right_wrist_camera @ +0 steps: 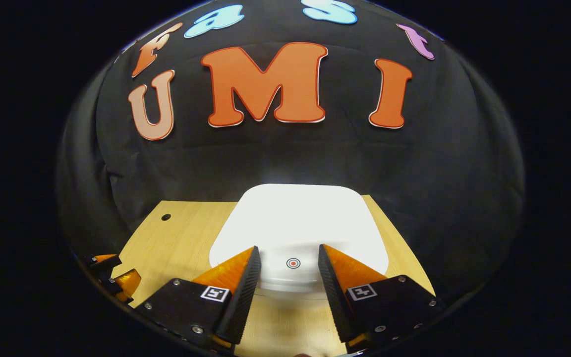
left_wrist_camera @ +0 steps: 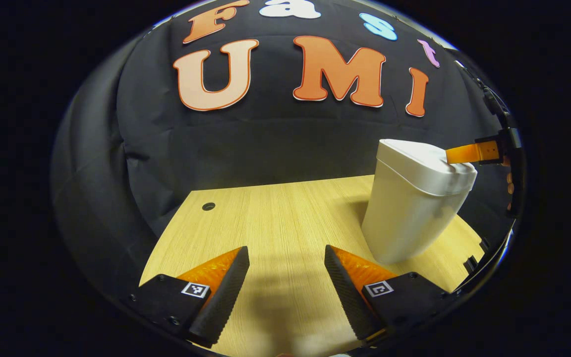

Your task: Press the lid of the desktop garbage bin to open it, pick up the crumpled paper on the desktop and throw it into the bin, then pick up the pop can on the desktop and drop it into the bin, and finally close the garbage bin lid.

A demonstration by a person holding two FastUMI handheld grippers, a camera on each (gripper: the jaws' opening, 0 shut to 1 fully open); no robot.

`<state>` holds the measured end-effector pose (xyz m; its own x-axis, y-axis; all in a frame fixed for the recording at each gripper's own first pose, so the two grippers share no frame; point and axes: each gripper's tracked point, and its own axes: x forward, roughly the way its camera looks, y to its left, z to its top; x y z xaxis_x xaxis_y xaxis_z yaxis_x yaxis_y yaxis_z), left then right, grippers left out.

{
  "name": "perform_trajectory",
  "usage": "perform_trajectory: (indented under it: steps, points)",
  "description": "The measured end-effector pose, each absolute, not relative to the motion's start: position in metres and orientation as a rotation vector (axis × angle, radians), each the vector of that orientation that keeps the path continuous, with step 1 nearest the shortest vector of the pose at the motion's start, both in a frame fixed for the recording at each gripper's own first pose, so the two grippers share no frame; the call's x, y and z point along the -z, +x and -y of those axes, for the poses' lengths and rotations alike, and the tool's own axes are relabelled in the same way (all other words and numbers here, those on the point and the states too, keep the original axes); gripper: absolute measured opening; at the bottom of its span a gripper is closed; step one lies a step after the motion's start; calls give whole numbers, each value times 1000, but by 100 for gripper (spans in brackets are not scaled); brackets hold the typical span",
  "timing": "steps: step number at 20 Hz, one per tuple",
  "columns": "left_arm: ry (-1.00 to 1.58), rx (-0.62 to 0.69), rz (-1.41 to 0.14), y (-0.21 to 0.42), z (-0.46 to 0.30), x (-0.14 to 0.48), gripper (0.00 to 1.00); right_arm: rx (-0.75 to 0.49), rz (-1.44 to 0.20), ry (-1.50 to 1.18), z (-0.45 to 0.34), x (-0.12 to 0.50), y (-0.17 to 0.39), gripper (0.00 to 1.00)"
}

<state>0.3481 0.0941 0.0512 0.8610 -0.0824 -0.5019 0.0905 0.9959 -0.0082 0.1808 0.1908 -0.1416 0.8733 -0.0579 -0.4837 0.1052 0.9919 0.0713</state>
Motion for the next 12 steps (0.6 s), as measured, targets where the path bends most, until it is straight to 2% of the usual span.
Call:
perform_trajectory:
  steps: [2,4,9,11,12]
  points:
    - [12,97,-512,351,-95,-59,98,101,-495,93,-191,143,179,72]
    - [16,98,-491,355,-96,-70,98,107,-466,87,-192,139,179,66]
    - [10,106,-416,363,-98,-109,98,90,-406,82,-197,136,173,67]
    - [8,108,-379,365,-97,-127,98,82,-401,79,-200,135,171,75]
    - [5,109,-360,367,-97,-136,98,87,-394,73,-200,134,171,82]
